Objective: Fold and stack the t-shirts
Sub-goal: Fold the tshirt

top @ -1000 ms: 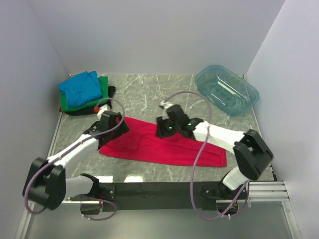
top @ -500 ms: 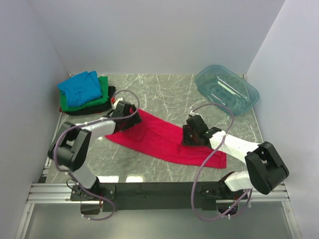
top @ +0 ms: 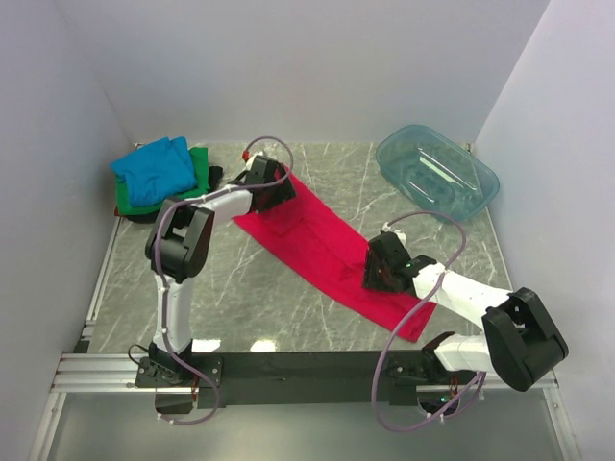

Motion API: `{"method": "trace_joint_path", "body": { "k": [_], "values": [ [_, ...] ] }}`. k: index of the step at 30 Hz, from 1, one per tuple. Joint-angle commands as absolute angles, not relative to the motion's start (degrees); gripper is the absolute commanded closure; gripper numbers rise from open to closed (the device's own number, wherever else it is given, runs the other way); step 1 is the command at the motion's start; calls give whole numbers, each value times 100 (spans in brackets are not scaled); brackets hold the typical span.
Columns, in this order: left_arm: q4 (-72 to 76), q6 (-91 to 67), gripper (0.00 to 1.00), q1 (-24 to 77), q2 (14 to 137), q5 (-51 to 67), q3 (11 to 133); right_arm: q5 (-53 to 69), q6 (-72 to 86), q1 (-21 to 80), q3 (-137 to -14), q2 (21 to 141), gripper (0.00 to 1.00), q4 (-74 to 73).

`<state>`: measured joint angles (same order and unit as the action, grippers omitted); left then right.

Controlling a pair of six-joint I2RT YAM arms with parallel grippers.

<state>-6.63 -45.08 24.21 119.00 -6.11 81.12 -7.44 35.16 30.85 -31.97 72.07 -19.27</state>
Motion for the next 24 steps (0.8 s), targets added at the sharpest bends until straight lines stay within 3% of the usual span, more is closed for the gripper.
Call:
{"method": "trace_joint_path", "body": {
  "k": [1,16,24],
  "values": [
    [-1423,-4316,9,2417,12619,-457,8944,-712,3726,3059,-3042,7268,46,-1855],
    [-1846,-3850,9,2224,14062,-228,11478,430,4429,4051,-3208,7583,46,-1205],
    [-1197,-3551,7,2232,13240,-193,11533,-217,4456,4684,-4156,7805,46,-1590]
  ]
}}
